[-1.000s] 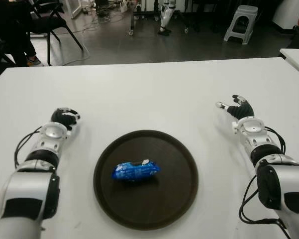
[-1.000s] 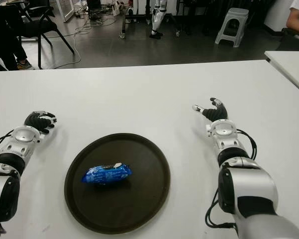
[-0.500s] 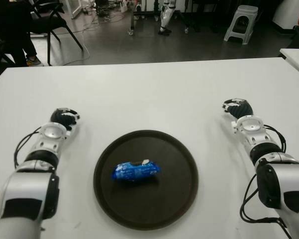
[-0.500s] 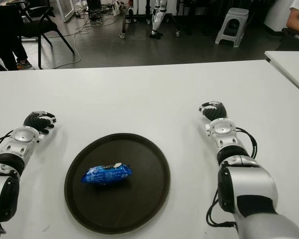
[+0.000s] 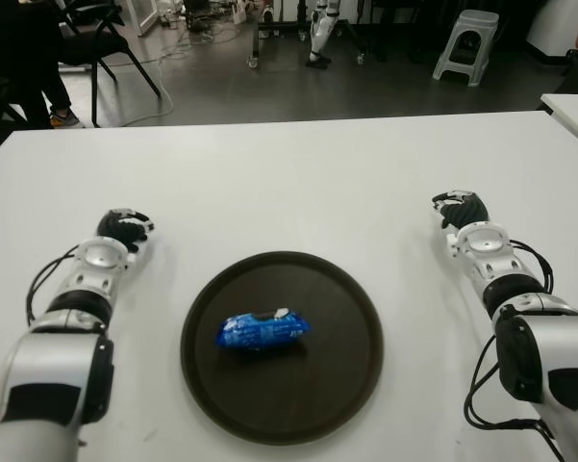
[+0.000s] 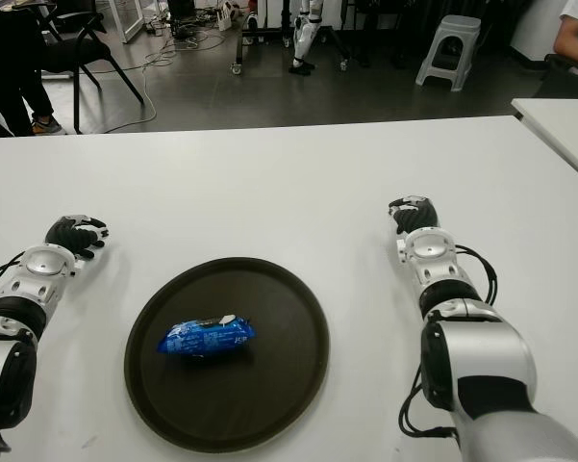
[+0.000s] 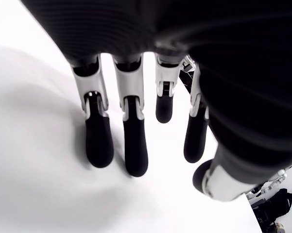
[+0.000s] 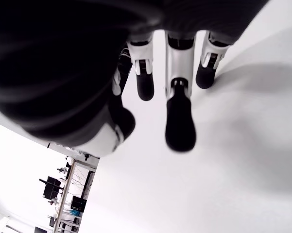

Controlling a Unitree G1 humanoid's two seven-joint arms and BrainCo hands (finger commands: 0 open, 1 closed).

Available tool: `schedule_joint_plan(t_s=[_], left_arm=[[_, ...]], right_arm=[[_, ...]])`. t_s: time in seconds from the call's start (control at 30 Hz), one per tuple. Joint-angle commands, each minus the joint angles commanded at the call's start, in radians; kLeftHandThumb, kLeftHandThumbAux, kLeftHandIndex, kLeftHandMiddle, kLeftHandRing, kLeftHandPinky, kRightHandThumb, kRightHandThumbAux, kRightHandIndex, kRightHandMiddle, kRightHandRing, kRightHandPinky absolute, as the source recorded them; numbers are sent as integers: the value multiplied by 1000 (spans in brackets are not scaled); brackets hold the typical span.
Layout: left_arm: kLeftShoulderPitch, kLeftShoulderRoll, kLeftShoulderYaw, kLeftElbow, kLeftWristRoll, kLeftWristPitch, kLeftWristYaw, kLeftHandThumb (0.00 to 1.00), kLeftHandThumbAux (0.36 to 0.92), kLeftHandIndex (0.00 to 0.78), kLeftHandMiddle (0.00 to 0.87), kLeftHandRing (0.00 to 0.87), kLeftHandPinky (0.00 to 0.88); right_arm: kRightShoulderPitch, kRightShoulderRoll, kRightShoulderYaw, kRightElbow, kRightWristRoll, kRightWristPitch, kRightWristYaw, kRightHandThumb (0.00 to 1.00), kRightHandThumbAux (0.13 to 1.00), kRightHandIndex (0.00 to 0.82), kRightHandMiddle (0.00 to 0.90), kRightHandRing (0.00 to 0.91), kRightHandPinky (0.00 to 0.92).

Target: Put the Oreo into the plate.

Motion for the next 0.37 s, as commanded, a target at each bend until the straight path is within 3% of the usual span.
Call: schedule_joint_plan(t_s=[0.37], left_arm=[[0, 2, -4, 0, 3, -7, 1, 669, 727, 397, 138, 166, 195]], right_arm=[[0, 5, -2, -2, 1, -5, -5, 694, 730, 426, 734, 743, 709]])
